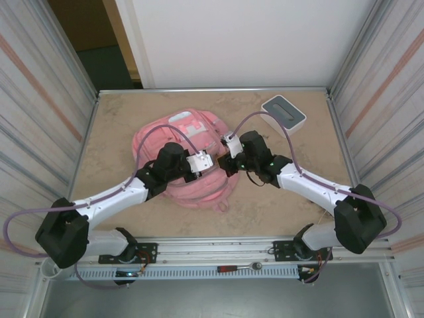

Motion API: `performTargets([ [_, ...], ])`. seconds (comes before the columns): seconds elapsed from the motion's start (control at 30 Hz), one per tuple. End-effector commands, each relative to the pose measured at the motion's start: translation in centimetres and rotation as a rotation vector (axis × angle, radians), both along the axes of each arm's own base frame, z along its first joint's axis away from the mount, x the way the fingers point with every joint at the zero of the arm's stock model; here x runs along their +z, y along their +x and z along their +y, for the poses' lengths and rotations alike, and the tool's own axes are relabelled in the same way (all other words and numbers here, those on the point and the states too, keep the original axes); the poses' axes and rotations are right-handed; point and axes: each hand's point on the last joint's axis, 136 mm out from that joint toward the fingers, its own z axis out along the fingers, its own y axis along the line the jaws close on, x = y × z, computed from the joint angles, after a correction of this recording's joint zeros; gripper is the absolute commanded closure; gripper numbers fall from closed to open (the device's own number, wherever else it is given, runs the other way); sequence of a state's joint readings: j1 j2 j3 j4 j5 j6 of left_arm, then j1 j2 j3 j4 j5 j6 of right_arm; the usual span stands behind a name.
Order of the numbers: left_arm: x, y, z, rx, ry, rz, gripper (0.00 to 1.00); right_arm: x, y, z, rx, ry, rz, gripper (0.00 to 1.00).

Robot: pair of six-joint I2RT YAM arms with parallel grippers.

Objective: Pack the student bag

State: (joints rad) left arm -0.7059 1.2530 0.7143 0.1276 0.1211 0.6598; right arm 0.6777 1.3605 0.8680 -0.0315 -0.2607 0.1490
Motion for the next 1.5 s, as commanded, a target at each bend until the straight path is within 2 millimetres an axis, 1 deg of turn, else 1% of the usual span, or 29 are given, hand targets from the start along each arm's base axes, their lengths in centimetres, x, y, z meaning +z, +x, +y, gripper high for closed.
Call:
performTargets([
  [0.0,2.3,-1.1,0.5,-0.071,-0.071,-0.055,0.96,0.3,1.1,-2.3,-0.052,-0.001,0.010,1.00],
  [0.13,3.7,-2.7,1.5,-0.155,-0.186,-0.022,0.98,-1.9,2.6,-4.7,-0.131,-0.071,0.098,1.00],
  [0.23,3.4,-3.5,1.5,-0.199,-0.187,-0.005,0.98,-2.2,3.9,-5.5,-0.171,-0.089,0.121,1.00],
  [0.37,2.4,-4.6,0.9,-0.280,-0.156,0.032,0.99,-1.9,5.6,-5.6,-0.174,-0.078,0.145,1.00],
  [0.47,2.4,-5.1,0.3,-0.337,-0.161,0.056,0.98,-2.0,6.4,-4.7,-0.124,-0.045,0.204,1.00],
  [0.53,2.6,-5.2,-0.2,-0.366,-0.172,0.059,0.98,-2.6,6.5,-4.1,-0.097,-0.040,0.251,1.00],
  [0.6,3.1,-5.1,-0.7,-0.392,-0.187,0.052,0.98,-3.9,6.4,-3.9,-0.083,-0.051,0.299,1.00],
  [0.7,3.6,-5.0,-1.3,-0.425,-0.204,0.052,0.98,-5.6,6.1,-4.2,-0.080,-0.062,0.354,0.94],
  [0.77,3.7,-5.0,-1.5,-0.438,-0.210,0.050,0.99,-6.0,6.1,-4.5,-0.085,-0.058,0.367,0.91],
  [0.83,3.7,-5.0,-1.6,-0.444,-0.213,0.048,0.99,-5.9,6.3,-4.9,-0.092,-0.051,0.365,0.85],
  [0.93,3.5,-4.6,-1.6,-0.432,-0.204,0.042,0.99,-4.9,6.2,-5.4,-0.101,-0.026,0.346,0.74],
  [1.0,3.3,-4.3,-1.6,-0.423,-0.196,0.044,0.99,-4.2,5.6,-6.0,-0.113,-0.017,0.327,0.67],
  [1.07,3.2,-4.2,-2.0,-0.430,-0.196,0.051,0.99,-3.5,5.0,-7.0,-0.139,-0.019,0.298,0.63],
  [1.17,3.0,-4.2,-2.9,-0.456,-0.187,0.049,0.99,-2.5,4.4,-9.1,-0.211,-0.029,0.244,0.59],
  [1.3,3.3,-4.0,-4.9,-0.506,-0.176,0.042,0.99,-1.4,4.6,-12.6,-0.352,-0.052,0.170,0.55],
  [1.4,2.7,-3.4,-5.8,-0.505,-0.155,0.055,0.98,-0.7,5.0,-14.5,-0.440,-0.056,0.132,0.55],
  [1.47,1.8,-2.5,-5.9,-0.467,-0.145,0.060,0.96,-0.1,5.1,-15.5,-0.490,-0.070,0.096,0.54],
])
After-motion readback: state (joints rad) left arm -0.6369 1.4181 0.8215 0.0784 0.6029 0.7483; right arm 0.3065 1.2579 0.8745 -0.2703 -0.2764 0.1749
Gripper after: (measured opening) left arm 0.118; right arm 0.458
